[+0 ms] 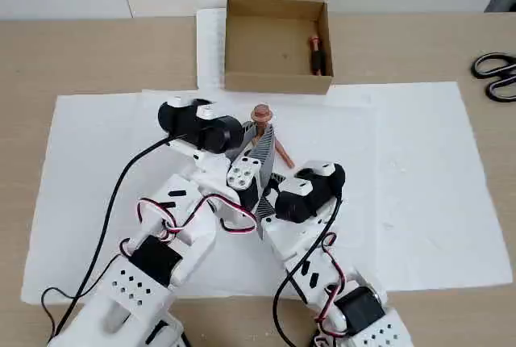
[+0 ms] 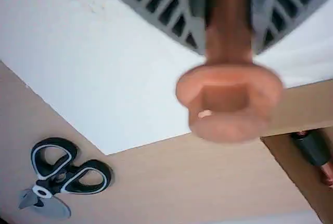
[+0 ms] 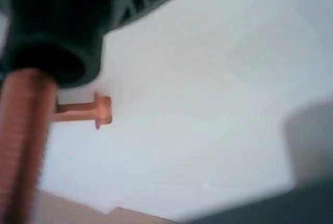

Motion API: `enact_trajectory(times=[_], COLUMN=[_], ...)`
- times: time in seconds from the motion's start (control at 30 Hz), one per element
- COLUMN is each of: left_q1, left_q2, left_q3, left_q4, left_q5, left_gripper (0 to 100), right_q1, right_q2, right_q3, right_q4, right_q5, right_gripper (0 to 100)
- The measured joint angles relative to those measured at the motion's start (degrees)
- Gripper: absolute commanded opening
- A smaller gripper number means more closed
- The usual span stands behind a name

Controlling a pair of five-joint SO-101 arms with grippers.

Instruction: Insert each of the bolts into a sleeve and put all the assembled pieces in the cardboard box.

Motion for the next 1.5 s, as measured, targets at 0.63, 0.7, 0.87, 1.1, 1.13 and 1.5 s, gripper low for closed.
enact_trajectory(times=[0.63, 0.7, 0.87, 1.1, 1.13, 1.5], left_q1=[0.1, 0.2, 0.4, 0.4, 0.4, 0.6], left_q2=[0.0, 0.0, 0.0, -0.4, -0.4, -0.4], left_q3=[-4.1, -3.8, -3.4, -3.5, -3.5, -5.5], left_q4=[9.1, 9.3, 10.7, 14.5, 15.0, 23.0], left_q5=[3.2, 2.3, 1.6, 1.6, 1.6, 0.3], left_gripper=[1, 1, 1, 1, 1, 1], right_q1=[0.0, 0.0, 0.0, 0.0, 0.0, -0.1], right_q2=[0.0, 0.0, 0.0, 0.1, 0.1, 0.1], right_q3=[0.0, 0.0, 0.0, 0.0, 0.0, 0.0], right_q4=[0.0, 0.0, 0.0, 0.0, 0.0, 0.0], right_q5=[0.0, 0.0, 0.0, -0.1, -0.1, -0.1], right_gripper=[0.3, 0.3, 0.3, 0.3, 0.3, 0.3])
